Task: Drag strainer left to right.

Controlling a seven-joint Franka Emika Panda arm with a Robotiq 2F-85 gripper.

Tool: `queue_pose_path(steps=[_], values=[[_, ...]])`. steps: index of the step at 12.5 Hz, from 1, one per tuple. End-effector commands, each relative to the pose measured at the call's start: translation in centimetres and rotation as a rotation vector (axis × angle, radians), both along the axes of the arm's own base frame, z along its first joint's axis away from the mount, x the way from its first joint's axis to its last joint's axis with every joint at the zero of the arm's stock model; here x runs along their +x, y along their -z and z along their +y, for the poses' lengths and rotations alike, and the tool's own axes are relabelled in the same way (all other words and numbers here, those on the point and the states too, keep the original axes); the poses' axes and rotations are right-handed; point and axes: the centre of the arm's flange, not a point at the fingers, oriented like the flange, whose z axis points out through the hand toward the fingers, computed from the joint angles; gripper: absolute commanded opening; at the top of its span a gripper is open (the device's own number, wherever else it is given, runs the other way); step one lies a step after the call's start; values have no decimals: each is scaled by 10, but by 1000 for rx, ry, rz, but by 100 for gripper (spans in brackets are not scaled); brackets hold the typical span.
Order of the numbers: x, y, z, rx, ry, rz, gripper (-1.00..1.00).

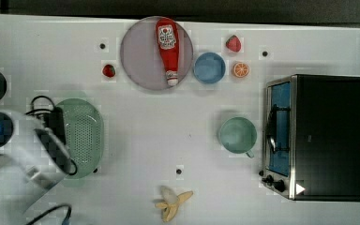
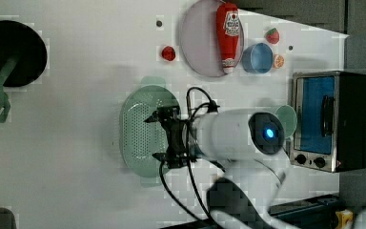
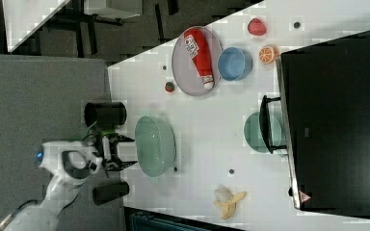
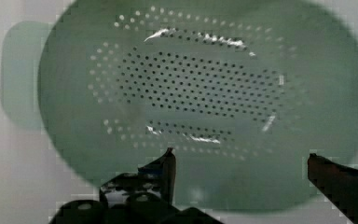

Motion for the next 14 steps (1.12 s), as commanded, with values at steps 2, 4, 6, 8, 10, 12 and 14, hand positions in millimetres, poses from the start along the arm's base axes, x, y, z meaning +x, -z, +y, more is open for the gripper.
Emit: queue_pose_path(steps=[2,4,6,8,10,12,14], values=[[17,54,-25,29,136,24,100],[19,76,-35,-4,123,17,100],[20,89,-42,-38,110,12,100],[20,92,-44,-39,110,3,100],[22,98,-54,-53,120,5,100],[27,99,-65,-64,136,2,100],[27,97,-75,-75,141,-1,100]])
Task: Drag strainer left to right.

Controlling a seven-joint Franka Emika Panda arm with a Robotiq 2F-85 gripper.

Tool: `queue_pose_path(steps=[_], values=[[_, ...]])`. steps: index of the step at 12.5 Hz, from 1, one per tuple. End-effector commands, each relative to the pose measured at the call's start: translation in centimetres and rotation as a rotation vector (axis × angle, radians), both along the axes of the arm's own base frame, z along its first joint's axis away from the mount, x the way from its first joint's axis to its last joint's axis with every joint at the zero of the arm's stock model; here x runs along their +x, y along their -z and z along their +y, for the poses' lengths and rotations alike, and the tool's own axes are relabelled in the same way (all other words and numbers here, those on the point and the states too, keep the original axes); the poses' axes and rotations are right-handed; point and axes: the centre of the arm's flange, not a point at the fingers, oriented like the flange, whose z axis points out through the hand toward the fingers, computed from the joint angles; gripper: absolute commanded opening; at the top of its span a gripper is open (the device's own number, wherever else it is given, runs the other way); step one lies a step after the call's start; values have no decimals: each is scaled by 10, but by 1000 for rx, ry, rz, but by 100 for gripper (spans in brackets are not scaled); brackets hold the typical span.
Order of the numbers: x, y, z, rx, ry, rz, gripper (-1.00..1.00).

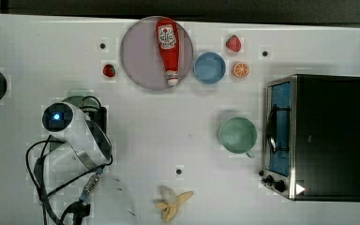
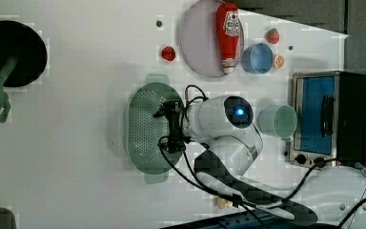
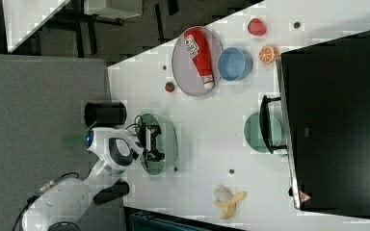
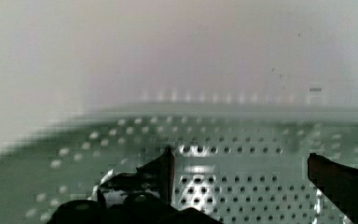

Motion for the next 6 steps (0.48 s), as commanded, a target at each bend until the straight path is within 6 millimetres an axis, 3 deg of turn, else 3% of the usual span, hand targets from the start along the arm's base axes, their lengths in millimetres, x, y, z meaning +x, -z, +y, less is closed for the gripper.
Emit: queue_pose_path(steps=[1,6], values=[[10,-33,-13,-4,38,-69,100],[10,-39,-57,-25,1,-69,100]])
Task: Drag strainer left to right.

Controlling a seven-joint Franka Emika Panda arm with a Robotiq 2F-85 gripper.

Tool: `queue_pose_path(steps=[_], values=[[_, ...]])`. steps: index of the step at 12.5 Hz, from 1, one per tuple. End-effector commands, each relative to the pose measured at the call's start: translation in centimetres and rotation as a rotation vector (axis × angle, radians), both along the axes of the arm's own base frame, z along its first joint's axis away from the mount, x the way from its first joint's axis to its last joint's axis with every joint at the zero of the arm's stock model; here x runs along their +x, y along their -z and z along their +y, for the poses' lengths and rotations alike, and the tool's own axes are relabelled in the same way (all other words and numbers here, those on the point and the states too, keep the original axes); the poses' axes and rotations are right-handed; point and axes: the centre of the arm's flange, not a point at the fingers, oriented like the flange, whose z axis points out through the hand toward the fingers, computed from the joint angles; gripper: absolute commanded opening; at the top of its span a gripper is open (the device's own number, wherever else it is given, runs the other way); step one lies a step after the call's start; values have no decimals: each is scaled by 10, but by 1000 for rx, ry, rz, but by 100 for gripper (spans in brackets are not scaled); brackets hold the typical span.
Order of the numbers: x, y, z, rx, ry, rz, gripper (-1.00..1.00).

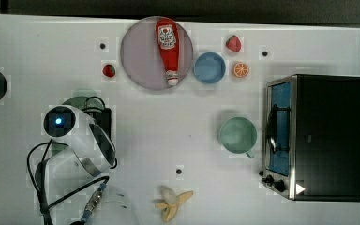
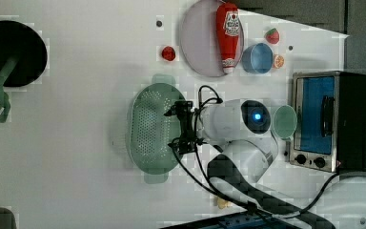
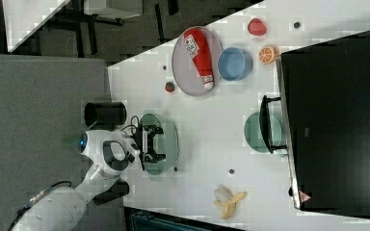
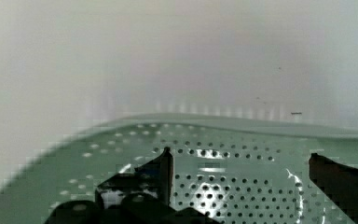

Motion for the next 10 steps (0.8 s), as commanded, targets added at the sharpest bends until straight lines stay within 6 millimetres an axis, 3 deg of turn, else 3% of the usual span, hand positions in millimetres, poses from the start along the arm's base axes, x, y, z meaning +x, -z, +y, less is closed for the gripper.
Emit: queue_pose_path(steps=[1,10], values=[[12,-4,-48,-20,-9,-27,100],[19,-2,-133,-51,-19,-13,100]])
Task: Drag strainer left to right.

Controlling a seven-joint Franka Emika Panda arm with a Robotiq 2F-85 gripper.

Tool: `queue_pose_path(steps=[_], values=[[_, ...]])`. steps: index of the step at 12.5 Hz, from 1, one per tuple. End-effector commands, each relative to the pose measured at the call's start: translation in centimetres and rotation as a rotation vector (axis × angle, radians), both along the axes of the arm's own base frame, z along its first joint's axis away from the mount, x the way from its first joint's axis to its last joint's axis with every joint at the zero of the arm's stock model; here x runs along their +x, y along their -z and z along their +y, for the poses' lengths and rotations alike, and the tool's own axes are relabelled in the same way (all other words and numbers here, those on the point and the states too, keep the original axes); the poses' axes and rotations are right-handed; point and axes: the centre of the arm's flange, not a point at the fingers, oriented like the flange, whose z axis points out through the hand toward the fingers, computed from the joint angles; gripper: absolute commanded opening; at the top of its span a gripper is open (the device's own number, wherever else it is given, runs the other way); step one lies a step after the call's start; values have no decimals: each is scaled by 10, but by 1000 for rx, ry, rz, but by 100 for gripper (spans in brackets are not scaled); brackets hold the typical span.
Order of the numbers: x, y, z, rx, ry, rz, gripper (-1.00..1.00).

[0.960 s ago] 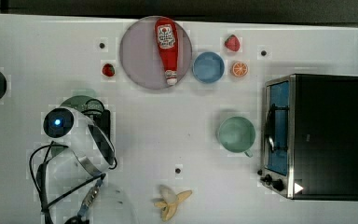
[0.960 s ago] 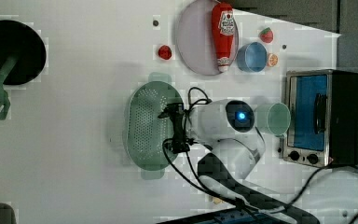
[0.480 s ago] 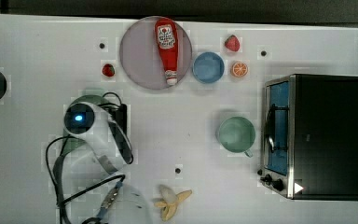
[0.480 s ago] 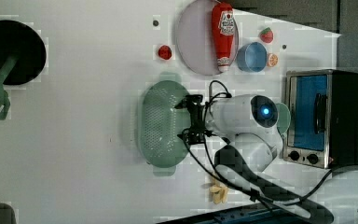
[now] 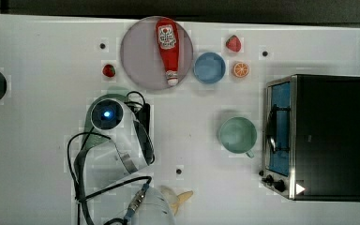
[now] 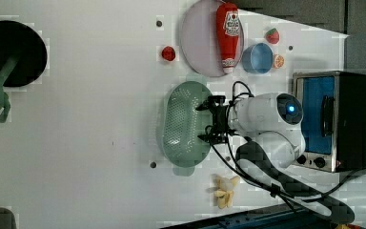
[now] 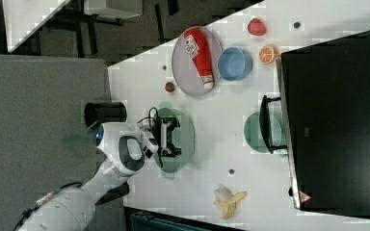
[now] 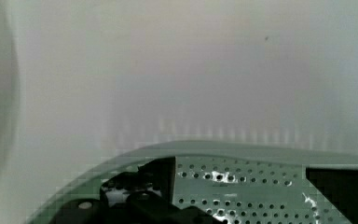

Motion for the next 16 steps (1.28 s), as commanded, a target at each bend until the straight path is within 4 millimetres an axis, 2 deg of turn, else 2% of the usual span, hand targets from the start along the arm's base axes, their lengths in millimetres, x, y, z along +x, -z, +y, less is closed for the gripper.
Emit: queue_pose_path(steps=[1,4,10,16], values=[[4,-9,-37,0,-108,-10,100],[8,-10,-70,-15,-89,-10,100],[8,-7,-118,-33,-113,-6,100],[11,-7,-180,-57,-112,-19,100]])
